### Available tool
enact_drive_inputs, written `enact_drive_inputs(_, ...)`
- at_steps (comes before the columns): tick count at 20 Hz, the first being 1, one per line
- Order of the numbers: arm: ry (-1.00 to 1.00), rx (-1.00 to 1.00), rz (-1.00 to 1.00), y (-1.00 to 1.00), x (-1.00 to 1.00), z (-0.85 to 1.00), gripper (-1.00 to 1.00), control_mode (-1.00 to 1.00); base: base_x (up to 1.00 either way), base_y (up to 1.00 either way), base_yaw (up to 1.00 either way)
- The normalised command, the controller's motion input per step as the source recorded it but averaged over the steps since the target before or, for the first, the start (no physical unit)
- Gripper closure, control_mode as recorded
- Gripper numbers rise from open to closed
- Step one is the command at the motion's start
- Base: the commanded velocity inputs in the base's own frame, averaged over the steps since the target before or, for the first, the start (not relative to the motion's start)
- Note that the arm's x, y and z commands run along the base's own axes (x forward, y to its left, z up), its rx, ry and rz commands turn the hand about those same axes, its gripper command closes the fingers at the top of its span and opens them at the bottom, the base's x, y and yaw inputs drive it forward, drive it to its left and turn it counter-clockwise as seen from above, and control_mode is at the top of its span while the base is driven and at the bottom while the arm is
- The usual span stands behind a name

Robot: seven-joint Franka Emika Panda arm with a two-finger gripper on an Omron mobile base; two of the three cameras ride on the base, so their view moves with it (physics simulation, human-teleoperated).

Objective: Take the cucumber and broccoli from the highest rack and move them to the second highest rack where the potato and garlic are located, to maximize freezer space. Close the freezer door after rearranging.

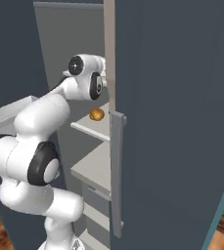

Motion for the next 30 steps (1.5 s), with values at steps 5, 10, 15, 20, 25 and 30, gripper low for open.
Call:
enact_drive_inputs(5, 0.00, 0.00, -0.04, 0.35, -0.55, 0.39, 1.00, -1.00, 0.00, 0.00, 0.00)
enact_drive_inputs(10, 0.00, 0.00, 0.00, 0.31, -0.64, 0.12, 1.00, -1.00, 0.00, 0.00, 0.00)
enact_drive_inputs(15, 0.00, 0.00, 0.00, 0.27, -0.86, 0.00, 1.00, -1.00, 0.00, 0.00, 0.00)
enact_drive_inputs(20, 0.00, 0.00, 0.00, 0.26, -0.93, -0.02, 1.00, -1.00, 0.00, 0.00, 0.00)
enact_drive_inputs(25, 0.00, 0.00, 0.00, 0.15, -0.86, -0.22, 1.00, -1.00, 0.00, 0.00, 0.00)
enact_drive_inputs(30, 0.11, -0.01, 0.00, 0.00, -0.48, -0.42, 1.00, -1.00, 0.00, 0.00, 0.00)
